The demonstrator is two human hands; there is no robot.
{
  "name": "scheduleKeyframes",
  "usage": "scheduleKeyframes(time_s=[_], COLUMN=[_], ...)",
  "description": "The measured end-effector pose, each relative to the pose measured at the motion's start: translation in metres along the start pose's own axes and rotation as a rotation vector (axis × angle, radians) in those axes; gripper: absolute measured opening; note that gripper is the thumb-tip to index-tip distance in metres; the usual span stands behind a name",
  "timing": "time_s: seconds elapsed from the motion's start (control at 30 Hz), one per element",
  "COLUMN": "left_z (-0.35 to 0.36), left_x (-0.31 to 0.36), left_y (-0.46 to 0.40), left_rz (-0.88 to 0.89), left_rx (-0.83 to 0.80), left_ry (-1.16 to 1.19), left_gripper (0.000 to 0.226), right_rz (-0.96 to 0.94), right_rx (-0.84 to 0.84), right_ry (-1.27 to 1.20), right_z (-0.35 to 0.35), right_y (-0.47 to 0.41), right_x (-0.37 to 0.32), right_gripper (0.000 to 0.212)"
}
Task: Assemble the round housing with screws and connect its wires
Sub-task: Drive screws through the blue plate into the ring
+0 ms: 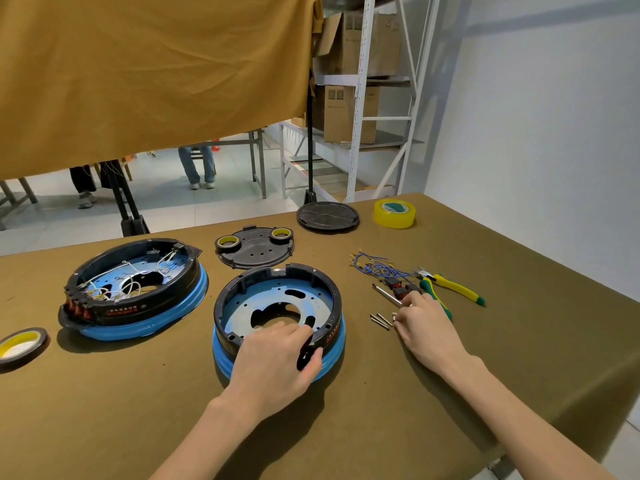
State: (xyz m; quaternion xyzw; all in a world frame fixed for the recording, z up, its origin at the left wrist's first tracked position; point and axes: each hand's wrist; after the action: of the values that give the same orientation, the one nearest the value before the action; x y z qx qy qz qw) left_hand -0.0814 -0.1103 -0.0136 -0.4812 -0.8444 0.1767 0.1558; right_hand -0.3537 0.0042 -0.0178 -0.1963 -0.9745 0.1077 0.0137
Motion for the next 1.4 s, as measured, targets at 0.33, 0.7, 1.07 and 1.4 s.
scheduleKeyframes(time_s=[0.33, 0.7, 1.07, 1.4], left_z=[-0.005, -0.048, -0.051, -0.015], left_x=[0.033, -0.013, 0.025, 0.001], left_y=[-0.002, -0.025, -0.036, -0.024], left_rz=[-0.123, -0.168, -0.013, 0.004], left_rx=[-0.089, -0.584, -0.809, -0.598], left_ry=[0.136, 0.333, 0.428, 0.275], left_gripper=[0.038, 0.043, 0.043, 0.052], right_rz=[0.012, -0.021, 0.043, 0.022], right_rx=[0.212, 0.162, -0.183, -0.137], right_ry=[-0.927, -0.874, -0.882, -0.629], right_z=[-0.02, -0.012, -0.017, -0.017], right_y=[-0.011, -0.031, -0.066, -0.039], right_x=[-0.069, -0.1, -0.086, -0.076], right_gripper=[0.013, 0.013, 0.018, 0.021])
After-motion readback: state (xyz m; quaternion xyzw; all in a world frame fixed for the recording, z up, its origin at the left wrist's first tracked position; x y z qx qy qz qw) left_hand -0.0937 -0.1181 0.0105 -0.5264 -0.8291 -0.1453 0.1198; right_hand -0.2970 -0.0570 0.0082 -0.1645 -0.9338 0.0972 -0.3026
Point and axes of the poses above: each hand's wrist, its own y-axis away from the middle knuckle, its own z-axis out of the palm, x = y × z, and after that the axes turned 3 degrees about -x, right-handed
